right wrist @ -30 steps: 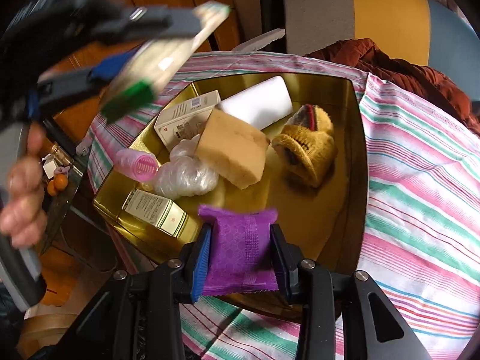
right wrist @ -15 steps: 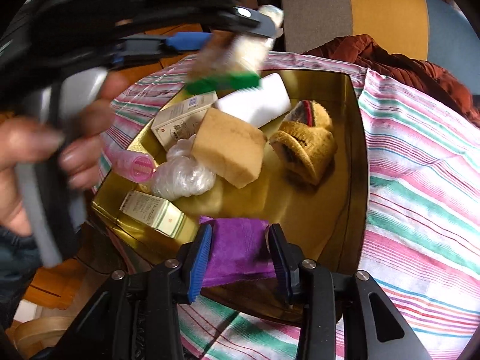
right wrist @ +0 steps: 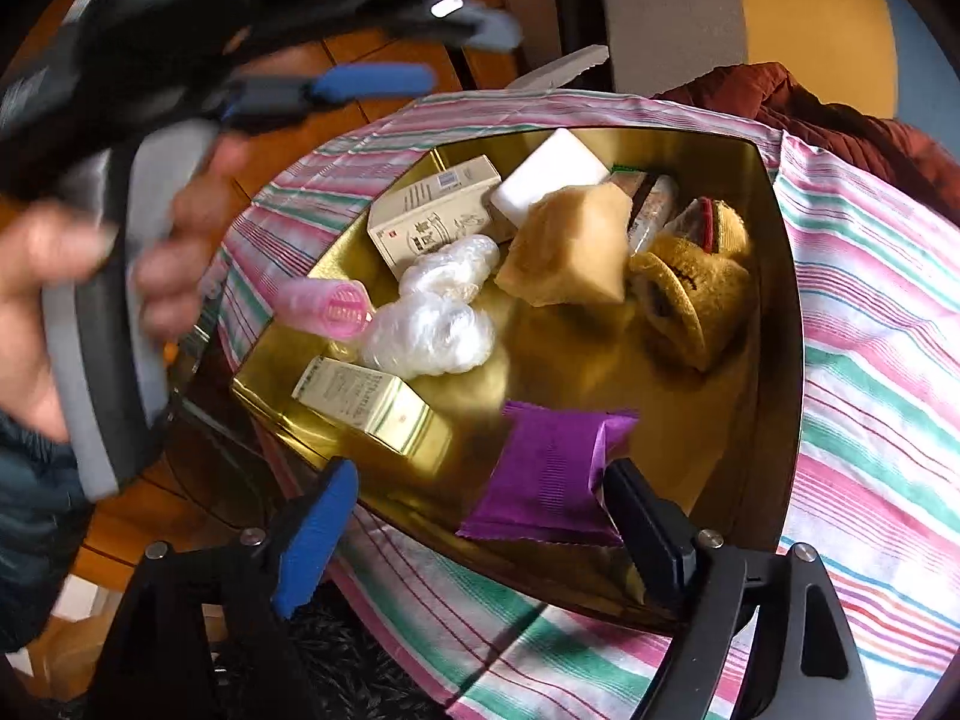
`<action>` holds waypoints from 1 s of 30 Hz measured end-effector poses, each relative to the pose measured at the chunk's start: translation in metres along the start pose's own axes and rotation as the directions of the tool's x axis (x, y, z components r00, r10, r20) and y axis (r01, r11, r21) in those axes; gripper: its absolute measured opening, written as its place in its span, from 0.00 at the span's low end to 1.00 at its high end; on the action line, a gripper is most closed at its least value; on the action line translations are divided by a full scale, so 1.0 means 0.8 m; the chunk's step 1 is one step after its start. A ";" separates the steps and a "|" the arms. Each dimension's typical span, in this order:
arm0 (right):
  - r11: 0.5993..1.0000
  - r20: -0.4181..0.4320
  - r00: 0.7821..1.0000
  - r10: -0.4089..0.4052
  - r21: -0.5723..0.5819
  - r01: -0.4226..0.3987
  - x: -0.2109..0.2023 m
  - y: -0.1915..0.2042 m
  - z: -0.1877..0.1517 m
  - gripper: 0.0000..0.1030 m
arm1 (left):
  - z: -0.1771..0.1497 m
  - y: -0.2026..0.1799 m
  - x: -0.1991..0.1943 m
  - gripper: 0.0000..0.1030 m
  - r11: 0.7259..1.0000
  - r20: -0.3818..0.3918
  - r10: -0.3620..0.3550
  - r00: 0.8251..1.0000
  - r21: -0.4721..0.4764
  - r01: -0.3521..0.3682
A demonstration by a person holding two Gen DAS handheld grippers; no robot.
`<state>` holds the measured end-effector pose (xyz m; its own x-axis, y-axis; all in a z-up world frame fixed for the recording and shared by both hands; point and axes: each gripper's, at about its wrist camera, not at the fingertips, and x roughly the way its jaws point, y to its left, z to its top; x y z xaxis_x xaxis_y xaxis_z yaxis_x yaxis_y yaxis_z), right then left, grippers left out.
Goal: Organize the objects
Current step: 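Lower the cracker bar and purple packet into the tray and open both tools, then withdraw both tools from the tray toward the remaining sponges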
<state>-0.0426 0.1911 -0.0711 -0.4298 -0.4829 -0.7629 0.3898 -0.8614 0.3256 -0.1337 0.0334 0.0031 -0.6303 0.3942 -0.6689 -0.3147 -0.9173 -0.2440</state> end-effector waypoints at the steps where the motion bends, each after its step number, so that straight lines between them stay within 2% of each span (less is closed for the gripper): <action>1: 1.000 0.006 1.000 -0.014 -0.006 0.014 -0.002 0.001 0.000 0.83 | -0.007 0.004 -0.005 0.53 1.000 0.003 0.010 1.000 -0.008 -0.010; 3: 0.999 0.024 0.999 -0.041 -0.017 0.041 -0.008 0.005 -0.003 0.83 | -0.023 0.011 -0.015 0.53 0.999 0.012 0.034 0.999 -0.028 -0.034; 6: 0.994 0.071 0.992 -0.105 -0.030 0.107 -0.020 0.012 -0.003 0.91 | -0.046 0.016 -0.026 0.53 0.997 0.016 0.066 0.998 -0.049 -0.065; 9: 0.973 0.136 0.967 -0.215 -0.055 0.224 -0.027 0.022 -0.001 0.99 | -0.065 0.016 -0.037 0.53 0.993 0.024 0.110 0.994 -0.050 -0.109; 12: 0.933 0.221 0.921 -0.322 -0.089 0.348 -0.039 0.034 -0.001 1.00 | -0.077 0.011 -0.046 0.53 0.987 0.038 0.158 0.987 -0.034 -0.156; 14: 0.893 0.279 0.872 -0.403 -0.091 0.441 -0.046 0.037 -0.002 1.00 | -0.082 0.010 -0.050 0.53 0.984 0.045 0.176 0.983 -0.038 -0.174; 18: 0.769 0.261 0.757 -0.599 -0.073 0.635 -0.036 0.033 -0.001 1.00 | -0.087 0.005 -0.061 0.53 0.974 0.084 0.227 0.970 -0.039 -0.224; 19: 0.758 0.259 0.743 -0.617 -0.060 0.650 -0.037 0.029 -0.003 1.00 | -0.089 0.003 -0.063 0.53 0.971 0.091 0.241 0.966 -0.029 -0.239; 20: 0.774 0.255 0.757 -0.601 -0.049 0.631 -0.039 0.026 -0.004 1.00 | -0.090 0.001 -0.064 0.53 0.968 0.097 0.253 0.963 -0.024 -0.251; 24: 0.901 0.232 0.873 -0.428 0.035 0.432 -0.054 0.001 -0.007 1.00 | -0.095 -0.008 -0.067 0.53 0.957 0.106 0.290 0.951 -0.001 -0.291; 25: 0.912 0.224 0.885 -0.408 0.056 0.406 -0.056 -0.004 -0.009 1.00 | -0.096 -0.012 -0.067 0.53 0.954 0.112 0.297 0.948 0.010 -0.300; 26: 0.914 0.218 0.888 -0.405 0.073 0.399 -0.058 -0.010 -0.009 1.00 | -0.098 -0.015 -0.068 0.54 0.951 0.116 0.304 0.945 0.021 -0.309; 28: 0.910 0.226 0.881 -0.415 0.105 0.402 -0.063 -0.017 -0.010 1.00 | -0.101 -0.022 -0.067 0.54 0.945 0.120 0.315 0.941 0.047 -0.322; 30: 0.915 0.240 0.883 -0.402 0.135 0.380 -0.071 -0.024 -0.011 1.00 | -0.103 -0.027 -0.066 0.54 0.945 0.114 0.315 0.942 0.062 -0.323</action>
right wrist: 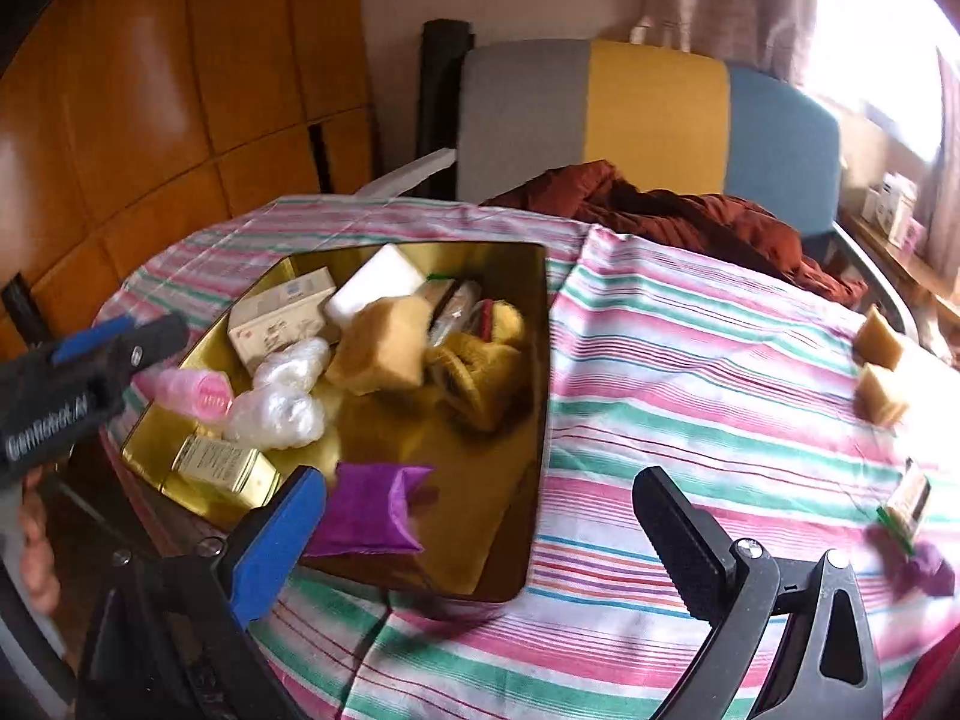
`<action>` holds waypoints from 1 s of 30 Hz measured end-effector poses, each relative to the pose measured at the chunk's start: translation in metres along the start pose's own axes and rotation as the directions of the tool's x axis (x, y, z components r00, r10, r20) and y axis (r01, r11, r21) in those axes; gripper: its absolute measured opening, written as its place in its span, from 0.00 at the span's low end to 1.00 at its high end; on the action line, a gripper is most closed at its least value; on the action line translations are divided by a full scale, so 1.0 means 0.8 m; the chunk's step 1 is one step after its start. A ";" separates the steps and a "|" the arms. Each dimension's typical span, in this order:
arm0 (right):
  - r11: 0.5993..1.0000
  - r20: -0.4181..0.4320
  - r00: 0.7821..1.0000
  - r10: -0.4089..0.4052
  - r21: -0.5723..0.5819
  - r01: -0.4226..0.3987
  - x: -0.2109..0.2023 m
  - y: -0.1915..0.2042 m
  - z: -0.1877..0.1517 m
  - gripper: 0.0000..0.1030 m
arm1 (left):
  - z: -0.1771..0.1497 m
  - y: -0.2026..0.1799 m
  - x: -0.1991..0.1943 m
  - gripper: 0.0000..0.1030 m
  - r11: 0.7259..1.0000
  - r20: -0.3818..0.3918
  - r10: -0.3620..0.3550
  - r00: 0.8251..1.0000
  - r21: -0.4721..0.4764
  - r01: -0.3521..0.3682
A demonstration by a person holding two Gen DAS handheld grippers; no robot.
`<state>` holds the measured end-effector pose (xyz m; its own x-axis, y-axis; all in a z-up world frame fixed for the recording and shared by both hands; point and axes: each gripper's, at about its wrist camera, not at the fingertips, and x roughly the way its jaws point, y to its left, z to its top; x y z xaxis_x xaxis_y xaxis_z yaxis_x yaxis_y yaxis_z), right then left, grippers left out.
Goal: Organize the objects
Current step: 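Withdraw both tools from the tray toward the remaining sponges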
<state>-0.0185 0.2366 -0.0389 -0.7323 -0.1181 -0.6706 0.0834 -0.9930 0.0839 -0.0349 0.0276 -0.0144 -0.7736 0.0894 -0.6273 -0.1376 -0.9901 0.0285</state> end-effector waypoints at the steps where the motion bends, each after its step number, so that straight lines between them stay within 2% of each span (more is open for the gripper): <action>1: 1.000 0.003 1.000 -0.003 0.007 0.003 -0.003 0.001 -0.002 1.00 | -0.001 -0.002 0.000 0.54 1.000 -0.003 -0.002 1.000 0.001 0.002; 3: 0.999 0.004 0.999 -0.034 0.003 0.034 -0.005 0.000 -0.004 1.00 | -0.004 -0.006 -0.002 0.54 1.000 -0.008 -0.005 1.000 0.009 0.005; 5: 1.000 -0.010 1.000 -0.029 -0.003 0.029 -0.007 -0.005 -0.003 1.00 | -0.007 -0.012 -0.001 0.54 1.000 -0.020 -0.008 1.000 0.022 0.008; 9: 0.997 -0.027 0.999 -0.028 0.067 0.030 -0.004 -0.035 0.002 1.00 | -0.012 -0.019 -0.004 0.54 0.999 -0.031 -0.027 0.999 0.035 0.028; 14: 0.991 -0.012 0.995 -0.100 0.092 0.101 -0.011 -0.071 0.010 1.00 | -0.015 -0.031 -0.005 0.54 0.997 -0.036 -0.034 0.999 0.069 0.036; 20: 0.982 -0.045 0.986 -0.158 0.095 0.162 -0.020 -0.125 0.021 1.00 | -0.014 -0.040 -0.008 0.54 0.994 -0.030 -0.039 0.999 0.097 0.041; 24: 0.968 -0.060 0.975 -0.213 0.120 0.219 -0.030 -0.171 0.028 1.00 | -0.014 -0.046 -0.008 0.54 0.992 -0.037 -0.051 0.998 0.112 0.055; 30: 0.912 -0.071 0.933 -0.353 0.195 0.360 -0.054 -0.257 0.034 1.00 | -0.012 -0.059 -0.008 0.54 0.986 -0.044 -0.082 0.996 0.139 0.088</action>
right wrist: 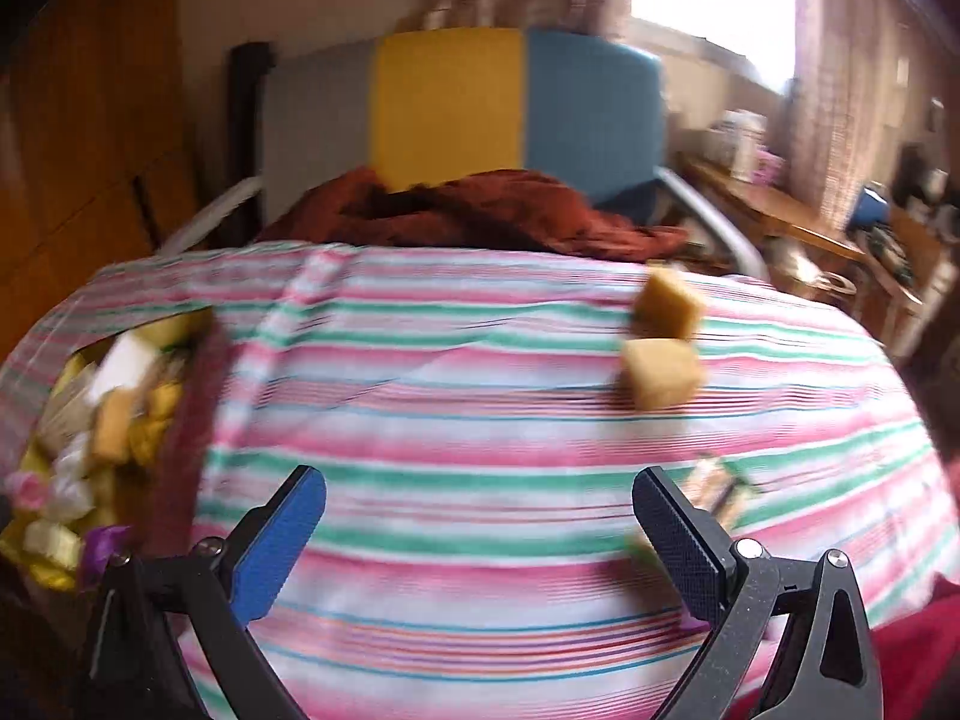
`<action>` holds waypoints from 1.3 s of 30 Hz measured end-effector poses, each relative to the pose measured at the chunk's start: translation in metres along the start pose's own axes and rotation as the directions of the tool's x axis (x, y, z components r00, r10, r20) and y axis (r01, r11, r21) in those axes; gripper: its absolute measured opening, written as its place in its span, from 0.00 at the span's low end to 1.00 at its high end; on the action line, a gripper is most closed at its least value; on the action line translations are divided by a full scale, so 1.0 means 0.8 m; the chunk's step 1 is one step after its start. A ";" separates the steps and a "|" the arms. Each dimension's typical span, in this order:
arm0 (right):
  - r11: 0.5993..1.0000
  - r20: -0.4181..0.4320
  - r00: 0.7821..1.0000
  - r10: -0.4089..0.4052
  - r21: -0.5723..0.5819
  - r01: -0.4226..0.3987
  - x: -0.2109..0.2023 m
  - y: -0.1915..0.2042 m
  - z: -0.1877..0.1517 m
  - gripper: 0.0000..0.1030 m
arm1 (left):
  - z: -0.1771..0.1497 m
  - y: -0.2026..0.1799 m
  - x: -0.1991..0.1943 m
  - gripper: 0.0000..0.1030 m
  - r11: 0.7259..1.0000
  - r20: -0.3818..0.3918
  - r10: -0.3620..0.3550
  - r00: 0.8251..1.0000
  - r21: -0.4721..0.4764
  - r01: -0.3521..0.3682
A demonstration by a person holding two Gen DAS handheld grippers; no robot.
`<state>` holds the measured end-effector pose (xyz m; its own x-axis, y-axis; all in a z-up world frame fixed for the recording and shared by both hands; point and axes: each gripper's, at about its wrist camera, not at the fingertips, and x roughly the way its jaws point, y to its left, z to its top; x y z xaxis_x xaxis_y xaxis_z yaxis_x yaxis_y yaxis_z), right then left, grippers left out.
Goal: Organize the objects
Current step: 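Withdraw both tools from the tray toward the remaining sponges, then grasp a yellow sponge with the left tool while the right tool grasps another cracker bar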
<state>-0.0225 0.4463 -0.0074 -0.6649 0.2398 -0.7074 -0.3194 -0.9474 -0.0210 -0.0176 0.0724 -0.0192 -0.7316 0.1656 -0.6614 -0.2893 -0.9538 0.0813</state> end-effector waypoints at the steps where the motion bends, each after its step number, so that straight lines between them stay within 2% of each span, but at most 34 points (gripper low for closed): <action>1: 0.999 0.000 1.000 -0.024 0.038 0.024 0.002 -0.021 0.003 1.00 | 0.001 -0.003 0.000 0.54 1.000 -0.001 -0.009 1.000 0.006 0.009; 3: 0.991 0.005 0.997 -0.076 0.109 0.075 0.004 -0.058 0.007 1.00 | 0.004 -0.009 0.000 0.54 1.000 0.001 -0.023 1.000 0.018 0.023; 5: 0.966 0.006 0.991 -0.134 0.225 0.129 0.005 -0.103 0.006 1.00 | 0.008 -0.016 0.000 0.54 0.999 0.002 -0.037 0.999 0.033 0.037; 7: 0.911 -0.002 0.985 -0.170 0.381 0.159 0.003 -0.148 0.000 1.00 | 0.013 -0.024 0.000 0.54 0.997 0.003 -0.055 0.998 0.049 0.055; 10: 0.790 -0.004 0.980 -0.200 0.591 0.163 -0.008 -0.205 -0.014 1.00 | 0.021 -0.039 0.000 0.54 0.994 0.006 -0.086 0.996 0.073 0.085; 12: 0.732 -0.002 0.976 -0.217 0.661 0.164 -0.016 -0.224 -0.023 1.00 | 0.027 -0.051 0.002 0.54 0.990 0.004 -0.110 0.994 0.092 0.109; 14: 0.699 -0.011 0.978 -0.208 0.698 0.156 -0.018 -0.234 -0.029 1.00 | 0.033 -0.068 0.005 0.54 0.984 -0.005 -0.136 0.991 0.117 0.135; 21: 0.653 0.026 0.980 -0.196 0.749 0.111 -0.032 -0.247 -0.036 1.00 | 0.057 -0.133 0.020 0.54 0.951 -0.047 -0.222 0.974 0.209 0.227; 27: 0.596 0.037 0.990 -0.138 0.801 0.053 -0.026 -0.259 -0.049 1.00 | 0.086 -0.202 0.049 0.54 0.904 -0.143 -0.307 0.941 0.263 0.336; 29: 0.594 0.040 0.992 -0.116 0.803 0.037 -0.023 -0.258 -0.050 1.00 | 0.095 -0.228 0.060 0.55 0.888 -0.169 -0.326 0.930 0.284 0.363; 32: 0.593 0.048 0.996 -0.080 0.805 0.009 -0.017 -0.257 -0.049 1.00 | 0.108 -0.269 0.080 0.62 0.860 -0.207 -0.354 0.912 0.311 0.405; 35: 0.588 0.055 0.997 -0.049 0.809 -0.015 -0.013 -0.257 -0.050 1.00 | 0.123 -0.309 0.102 0.63 0.833 -0.251 -0.378 0.891 0.327 0.446; 37: 0.587 0.055 0.998 -0.026 0.809 -0.029 -0.009 -0.256 -0.051 1.00 | 0.132 -0.335 0.115 0.63 0.818 -0.258 -0.376 0.890 0.357 0.450; 39: 0.594 0.051 0.999 -0.007 0.803 -0.037 -0.006 -0.254 -0.050 1.00 | 0.141 -0.365 0.130 0.64 0.797 -0.271 -0.390 0.880 0.380 0.470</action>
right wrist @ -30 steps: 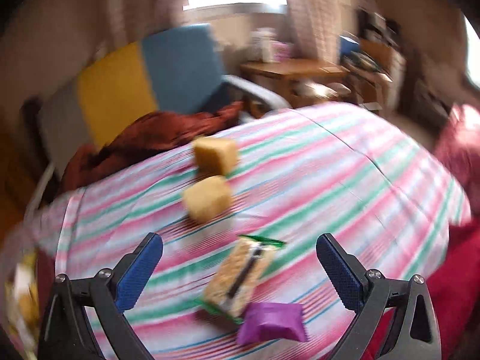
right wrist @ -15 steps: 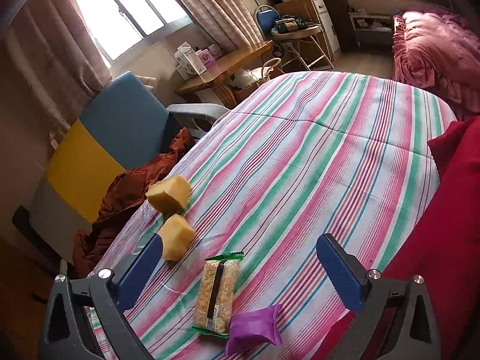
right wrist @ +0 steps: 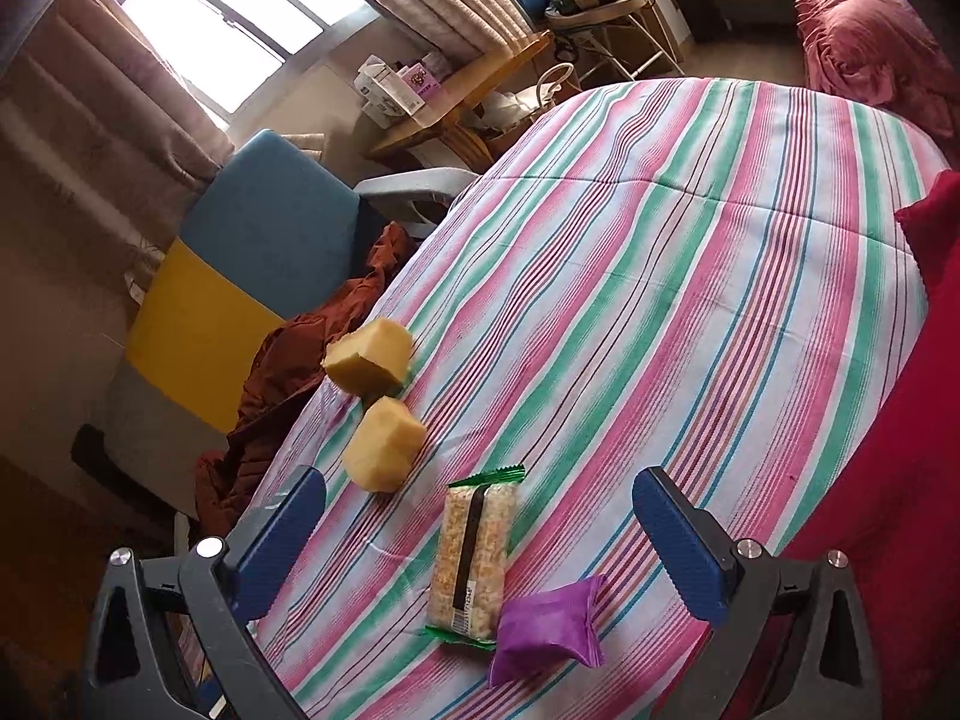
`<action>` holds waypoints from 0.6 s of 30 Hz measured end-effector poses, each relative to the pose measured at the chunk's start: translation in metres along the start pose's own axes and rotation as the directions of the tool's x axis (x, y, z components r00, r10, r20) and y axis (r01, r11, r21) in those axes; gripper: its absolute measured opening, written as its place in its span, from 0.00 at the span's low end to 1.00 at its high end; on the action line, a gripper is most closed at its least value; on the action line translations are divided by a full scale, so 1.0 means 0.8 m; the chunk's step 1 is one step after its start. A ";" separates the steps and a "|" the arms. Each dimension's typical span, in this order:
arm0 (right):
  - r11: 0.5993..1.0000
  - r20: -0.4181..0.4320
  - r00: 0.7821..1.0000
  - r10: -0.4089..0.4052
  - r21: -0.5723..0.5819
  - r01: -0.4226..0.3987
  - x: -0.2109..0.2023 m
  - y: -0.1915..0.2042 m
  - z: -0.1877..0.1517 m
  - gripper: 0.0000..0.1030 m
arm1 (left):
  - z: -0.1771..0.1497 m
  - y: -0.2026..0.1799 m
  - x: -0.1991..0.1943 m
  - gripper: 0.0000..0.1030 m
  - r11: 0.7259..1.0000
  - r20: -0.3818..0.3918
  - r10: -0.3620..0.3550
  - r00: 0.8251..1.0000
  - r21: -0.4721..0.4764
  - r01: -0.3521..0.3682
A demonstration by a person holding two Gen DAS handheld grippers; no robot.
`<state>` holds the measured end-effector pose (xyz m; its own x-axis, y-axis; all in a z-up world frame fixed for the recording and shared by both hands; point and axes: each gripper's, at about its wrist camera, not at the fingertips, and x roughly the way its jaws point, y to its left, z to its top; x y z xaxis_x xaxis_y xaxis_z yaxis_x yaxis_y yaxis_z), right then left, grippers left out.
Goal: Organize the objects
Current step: 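Grasp a yellow sponge with the left tool while the right tool grasps another cracker bar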
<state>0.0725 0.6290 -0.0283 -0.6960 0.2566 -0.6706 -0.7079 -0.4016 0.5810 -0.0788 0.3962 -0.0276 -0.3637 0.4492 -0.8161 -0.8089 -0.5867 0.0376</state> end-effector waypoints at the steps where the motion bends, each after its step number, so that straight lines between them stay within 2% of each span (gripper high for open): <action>1: 1.000 -0.011 1.000 0.009 -0.006 -0.009 0.002 0.002 -0.001 1.00 | 0.013 -0.007 0.013 0.64 1.000 -0.004 -0.008 1.000 0.021 0.008; 7: 0.998 -0.077 0.995 0.061 -0.011 -0.062 0.014 0.006 -0.005 1.00 | 0.072 -0.037 0.071 0.67 0.992 0.005 -0.060 0.998 0.114 0.059; 10: 0.997 -0.105 0.991 0.078 -0.008 -0.080 0.020 0.006 -0.007 1.00 | 0.095 -0.055 0.097 0.78 0.978 -0.002 -0.099 0.995 0.184 0.097; 12: 0.996 -0.120 0.989 0.087 0.003 -0.087 0.023 0.004 -0.007 1.00 | 0.106 -0.067 0.112 0.80 0.968 -0.004 -0.113 0.994 0.225 0.111; 18: 0.995 -0.160 0.982 0.098 0.026 -0.095 0.032 0.000 -0.007 1.00 | 0.126 -0.085 0.173 0.81 0.950 -0.084 -0.138 0.987 0.270 0.156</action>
<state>0.0558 0.6307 -0.0481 -0.7337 0.0719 -0.6756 -0.6414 -0.4014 0.6538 -0.1204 0.5660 -0.0847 -0.2081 0.4676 -0.8591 -0.9500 -0.3056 0.0638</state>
